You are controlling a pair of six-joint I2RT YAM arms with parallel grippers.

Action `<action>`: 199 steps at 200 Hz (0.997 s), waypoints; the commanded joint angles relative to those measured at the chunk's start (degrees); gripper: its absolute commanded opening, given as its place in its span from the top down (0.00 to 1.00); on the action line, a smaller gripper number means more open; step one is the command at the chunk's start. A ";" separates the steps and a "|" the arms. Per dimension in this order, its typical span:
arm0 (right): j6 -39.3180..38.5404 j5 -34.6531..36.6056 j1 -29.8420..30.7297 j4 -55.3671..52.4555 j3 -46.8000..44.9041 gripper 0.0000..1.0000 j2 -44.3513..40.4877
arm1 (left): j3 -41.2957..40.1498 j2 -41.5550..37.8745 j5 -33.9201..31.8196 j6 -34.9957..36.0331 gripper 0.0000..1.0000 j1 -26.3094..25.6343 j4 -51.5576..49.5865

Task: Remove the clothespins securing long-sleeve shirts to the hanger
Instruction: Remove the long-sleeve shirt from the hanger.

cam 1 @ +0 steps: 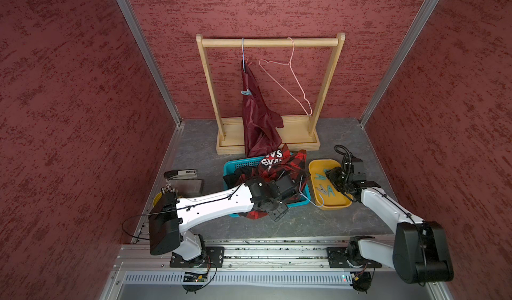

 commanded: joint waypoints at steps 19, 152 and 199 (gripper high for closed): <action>1.04 -1.00 -0.30 0.06 1.65 0.49 -2.75 | -1.07 0.01 -1.04 0.80 0.35 0.51 -1.11; 1.71 -1.98 -0.30 -0.49 0.60 0.49 -5.88 | -2.80 -1.45 0.42 0.06 0.73 2.22 -1.42; 1.70 -2.63 -0.29 -0.48 0.83 0.48 -6.15 | -2.25 -1.19 0.75 0.06 0.95 2.67 -1.32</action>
